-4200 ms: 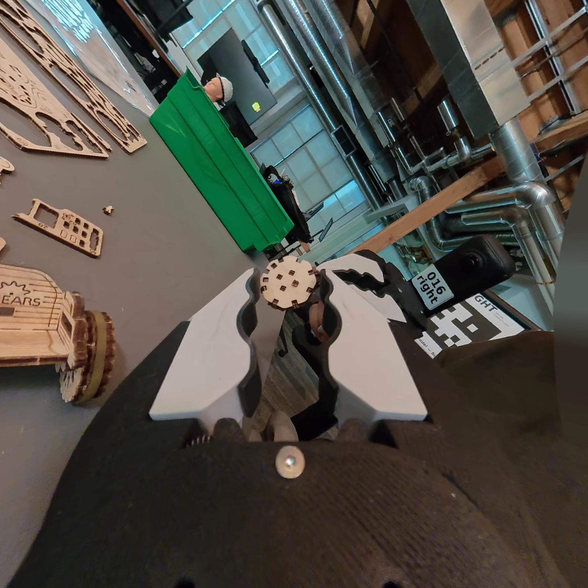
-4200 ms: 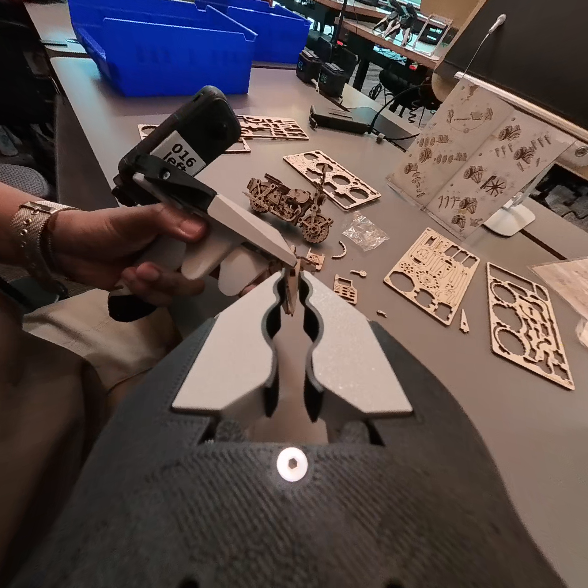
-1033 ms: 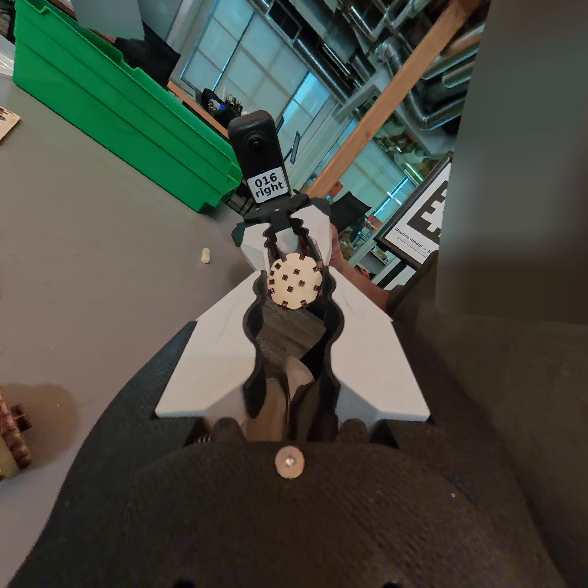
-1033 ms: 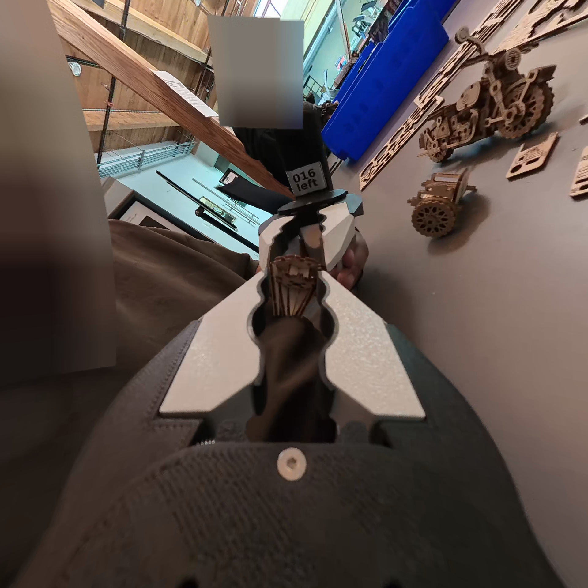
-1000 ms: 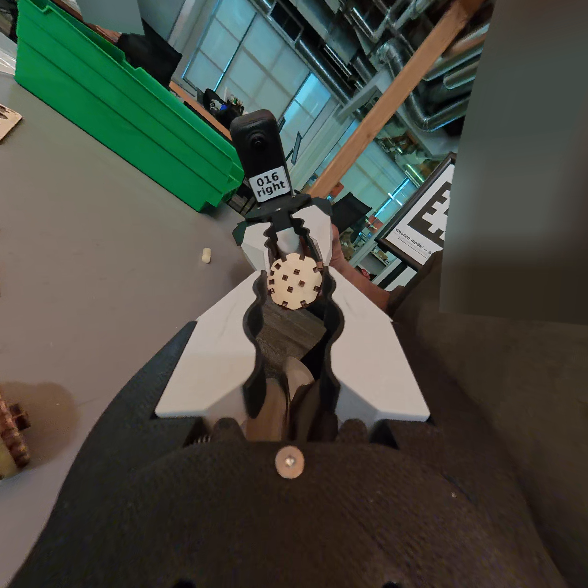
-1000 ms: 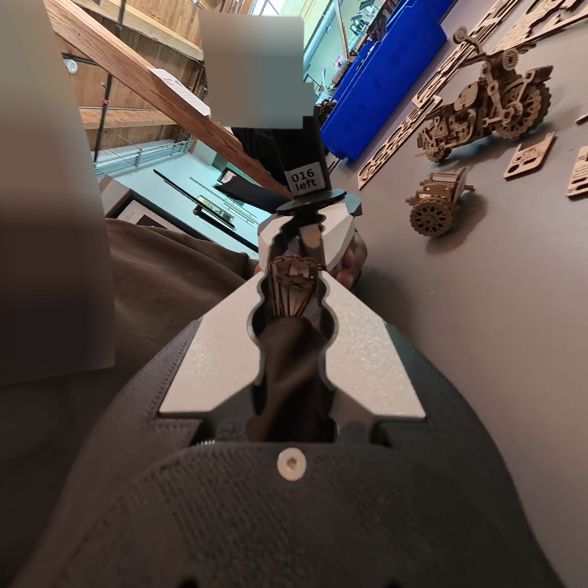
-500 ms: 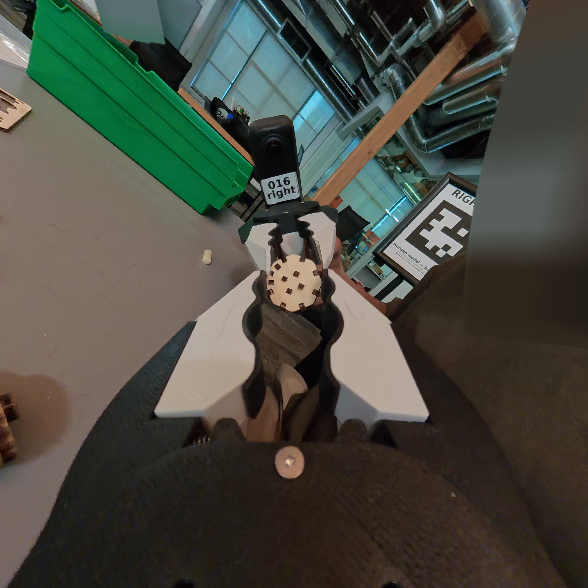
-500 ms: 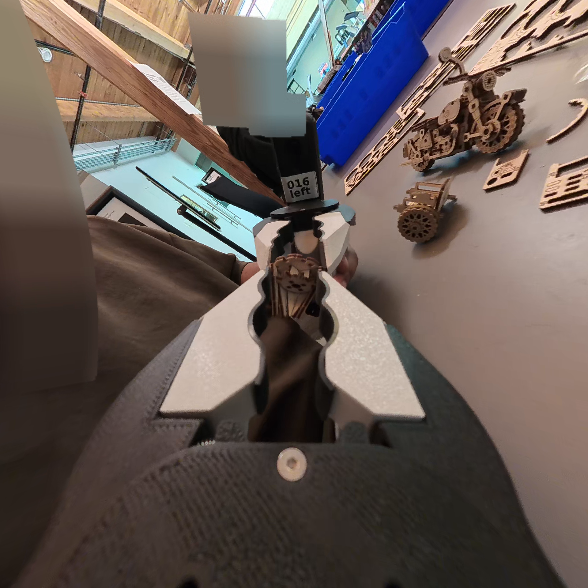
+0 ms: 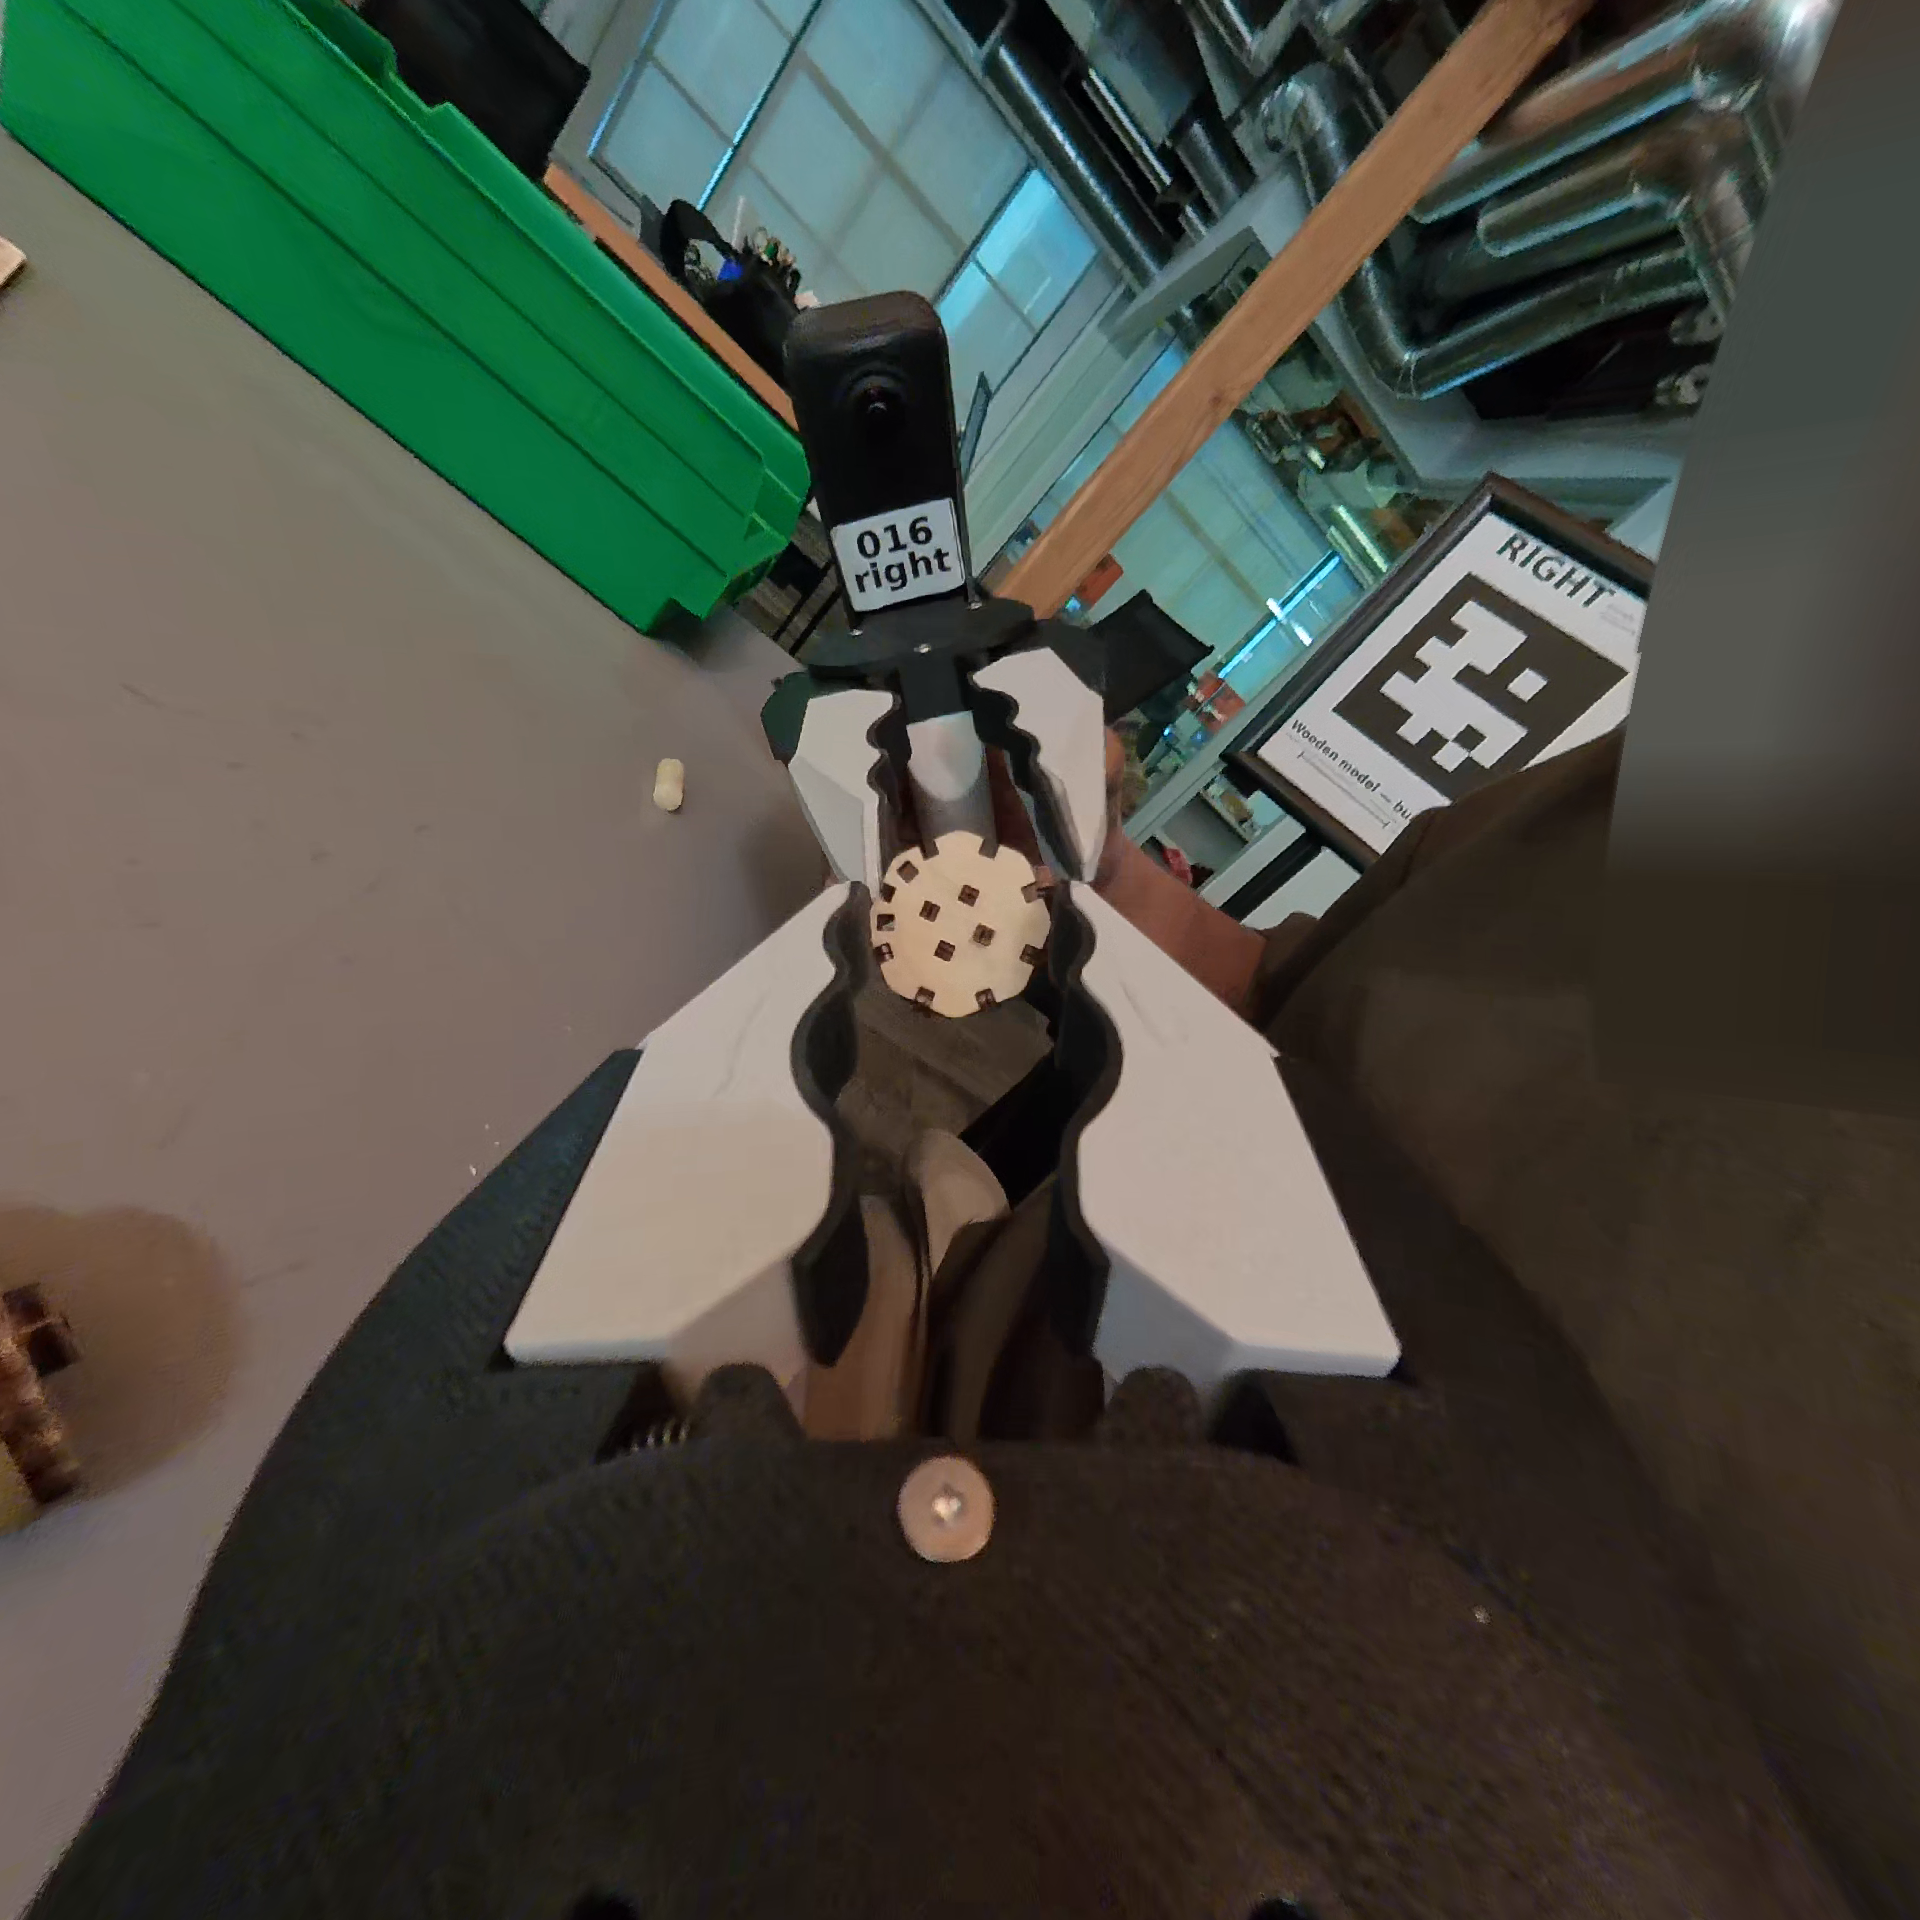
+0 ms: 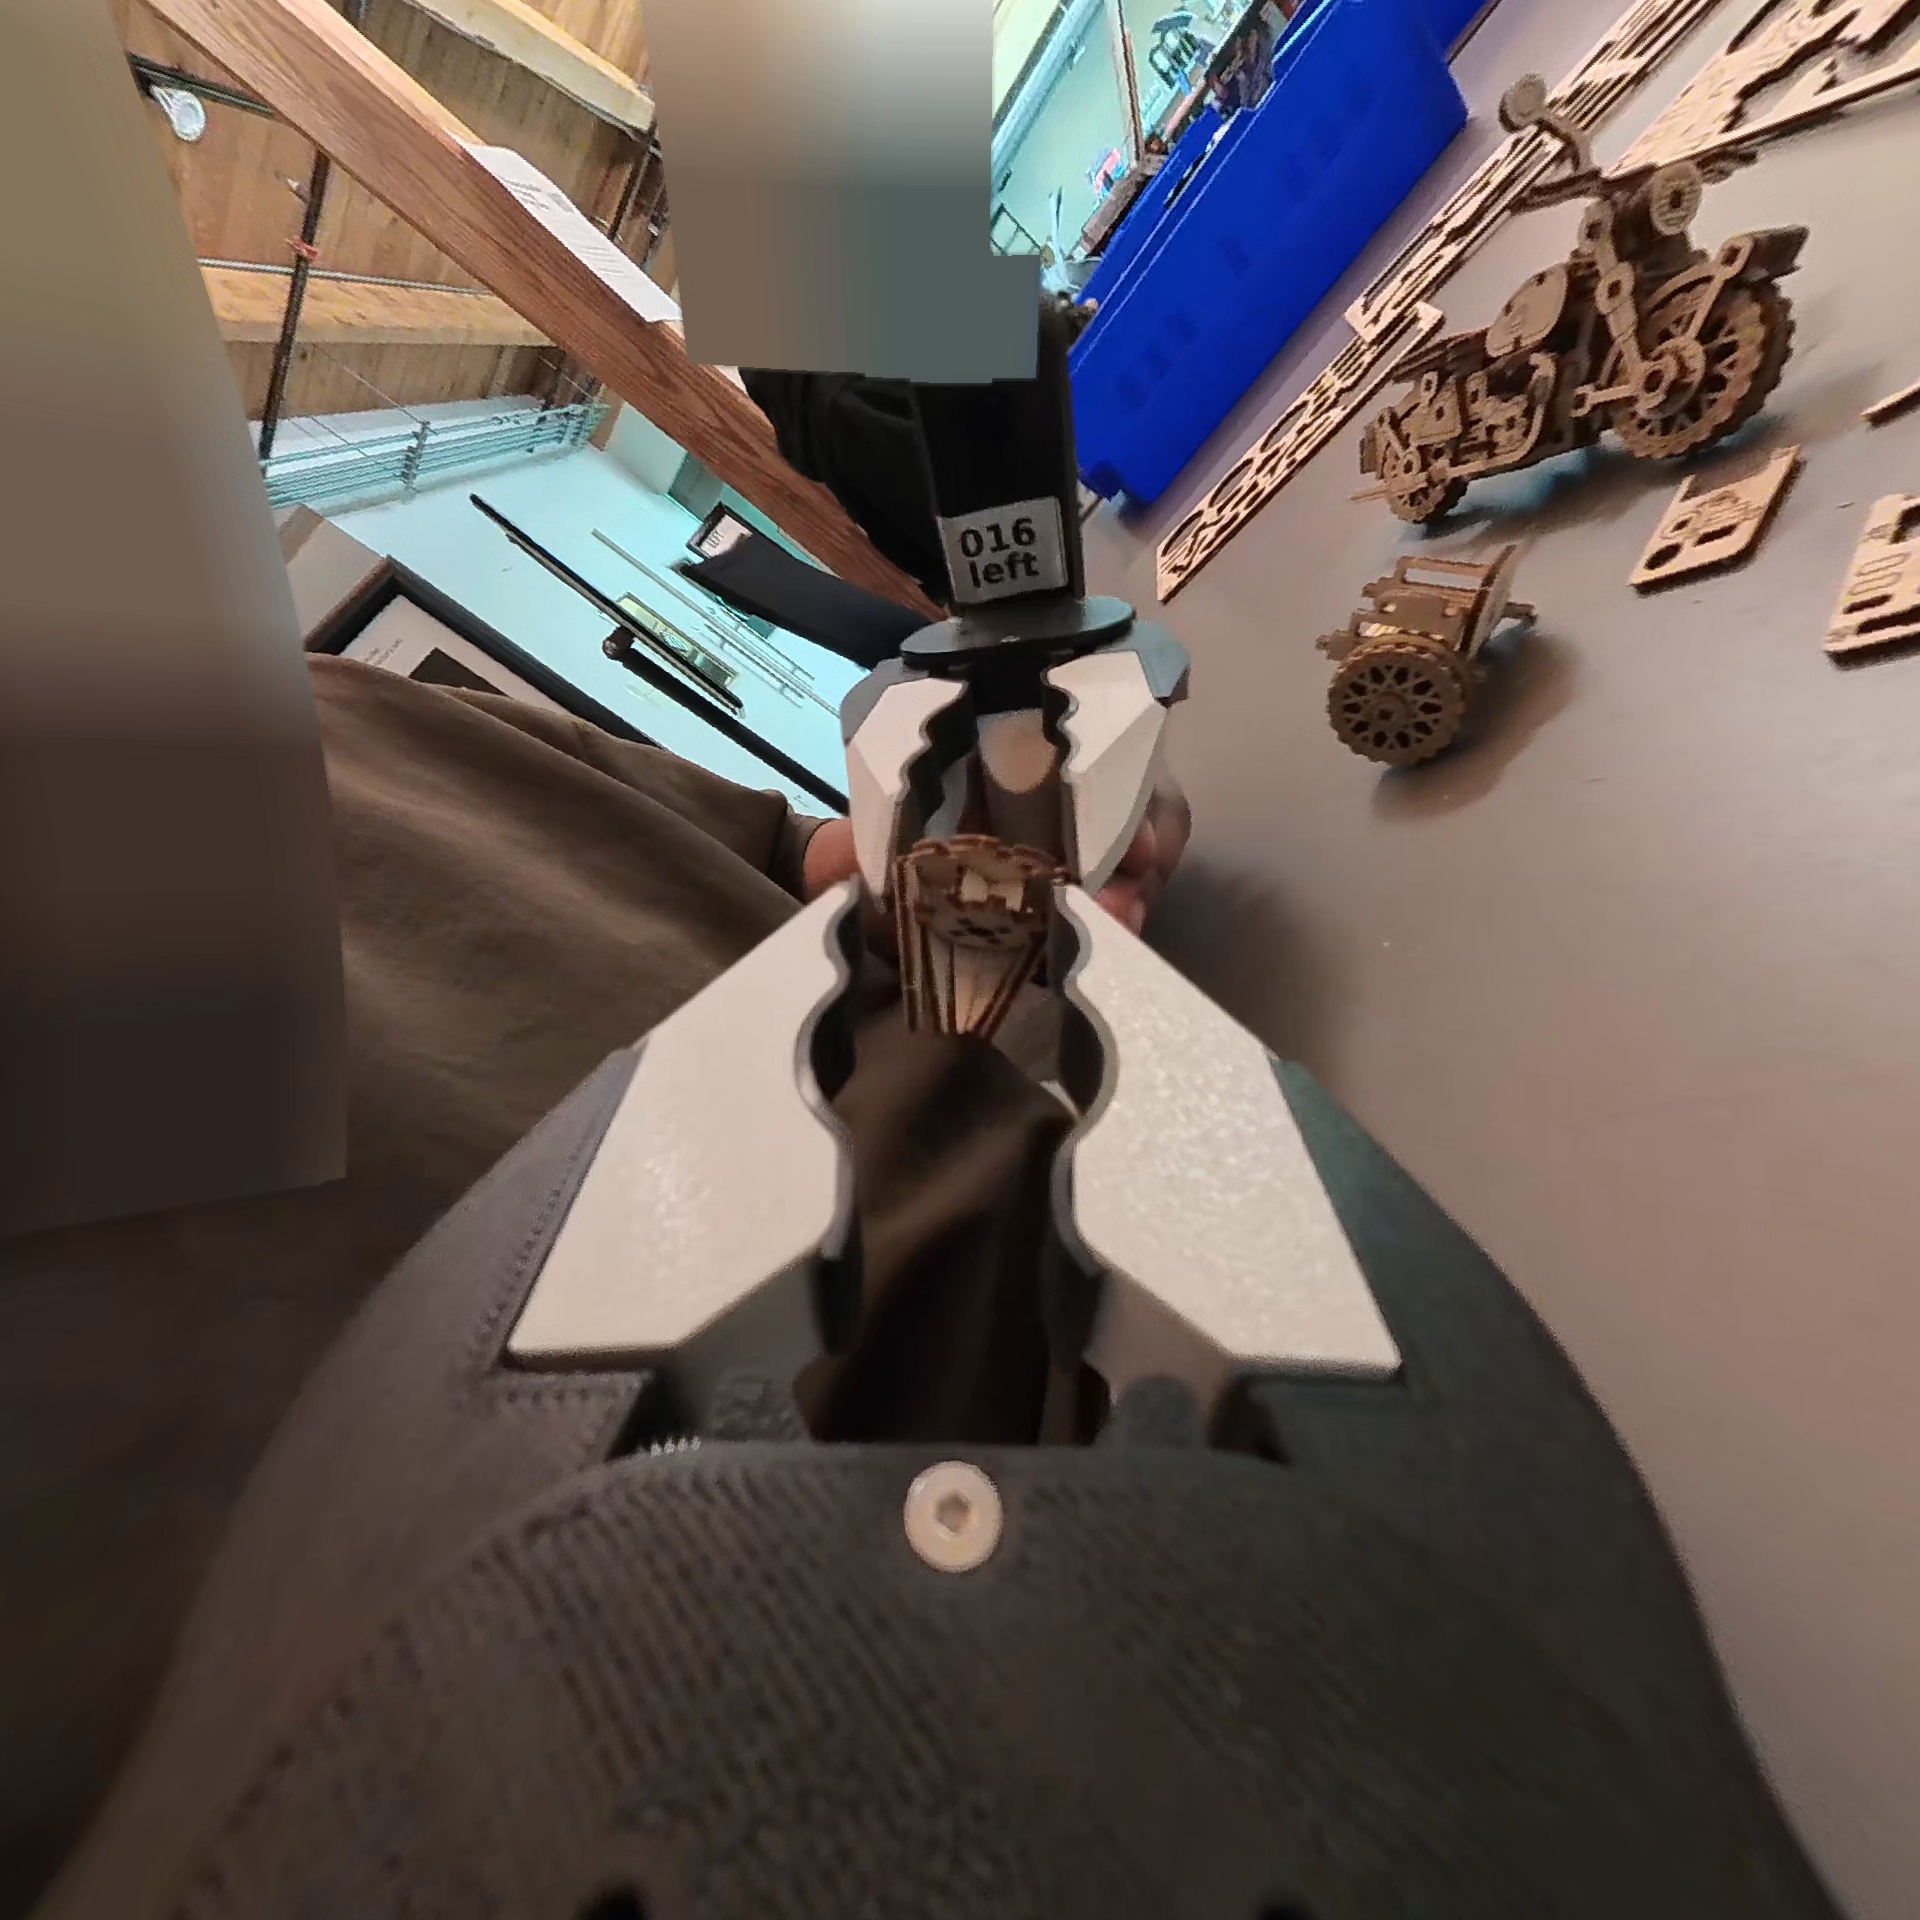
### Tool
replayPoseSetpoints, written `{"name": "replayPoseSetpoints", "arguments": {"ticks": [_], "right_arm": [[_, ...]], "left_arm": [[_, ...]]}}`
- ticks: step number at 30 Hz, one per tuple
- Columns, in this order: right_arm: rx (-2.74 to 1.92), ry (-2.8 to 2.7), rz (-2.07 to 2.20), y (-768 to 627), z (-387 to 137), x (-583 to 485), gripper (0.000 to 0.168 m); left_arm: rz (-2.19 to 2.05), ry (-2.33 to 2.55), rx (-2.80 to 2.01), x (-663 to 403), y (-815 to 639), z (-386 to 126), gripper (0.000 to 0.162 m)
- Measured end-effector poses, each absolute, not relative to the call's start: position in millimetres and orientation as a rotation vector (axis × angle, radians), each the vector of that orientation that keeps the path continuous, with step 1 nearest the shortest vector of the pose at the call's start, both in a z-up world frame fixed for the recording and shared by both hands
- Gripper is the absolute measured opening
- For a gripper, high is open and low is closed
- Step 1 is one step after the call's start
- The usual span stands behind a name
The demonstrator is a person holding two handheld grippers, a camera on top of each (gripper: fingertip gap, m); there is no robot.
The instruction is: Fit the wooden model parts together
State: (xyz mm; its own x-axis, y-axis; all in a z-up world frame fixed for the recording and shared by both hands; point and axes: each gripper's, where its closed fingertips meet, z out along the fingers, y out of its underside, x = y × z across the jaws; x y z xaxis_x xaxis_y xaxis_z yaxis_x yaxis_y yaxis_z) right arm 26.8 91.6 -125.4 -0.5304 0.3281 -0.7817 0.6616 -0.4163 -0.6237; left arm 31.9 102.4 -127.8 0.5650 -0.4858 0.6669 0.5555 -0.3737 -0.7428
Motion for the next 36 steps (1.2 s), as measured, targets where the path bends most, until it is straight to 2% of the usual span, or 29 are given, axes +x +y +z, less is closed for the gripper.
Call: {"name": "replayPoseSetpoints", "arguments": {"ticks": [2,8,15,17,28,29,30,36], "right_arm": [[1.396,1.556,-2.047,95,-127,25,0.032],[1.499,1.68,-2.08,112,-130,21,0.049],[1.47,1.629,-2.053,97,-134,17,0.041],[1.443,1.582,-2.054,94,-133,18,0.035],[1.472,1.494,-2.015,95,-137,17,0.034],[1.473,1.496,-2.014,95,-137,17,0.033],[1.465,1.494,-2.012,95,-136,18,0.026],[1.482,1.503,-2.008,93,-136,17,0.026]], "left_arm": [[-1.073,-0.043,-1.639,33,102,-129,0.031],[-1.133,-0.137,-1.595,17,102,-128,0.031],[-1.298,-0.21,-1.576,19,102,-130,0.031],[-1.327,-0.221,-1.57,21,102,-130,0.031],[-1.3,-0.235,-1.59,21,104,-133,0.031],[-1.296,-0.24,-1.591,21,105,-133,0.031],[-1.288,-0.252,-1.59,20,106,-134,0.031],[-1.304,-0.264,-1.577,18,106,-133,0.031]]}}
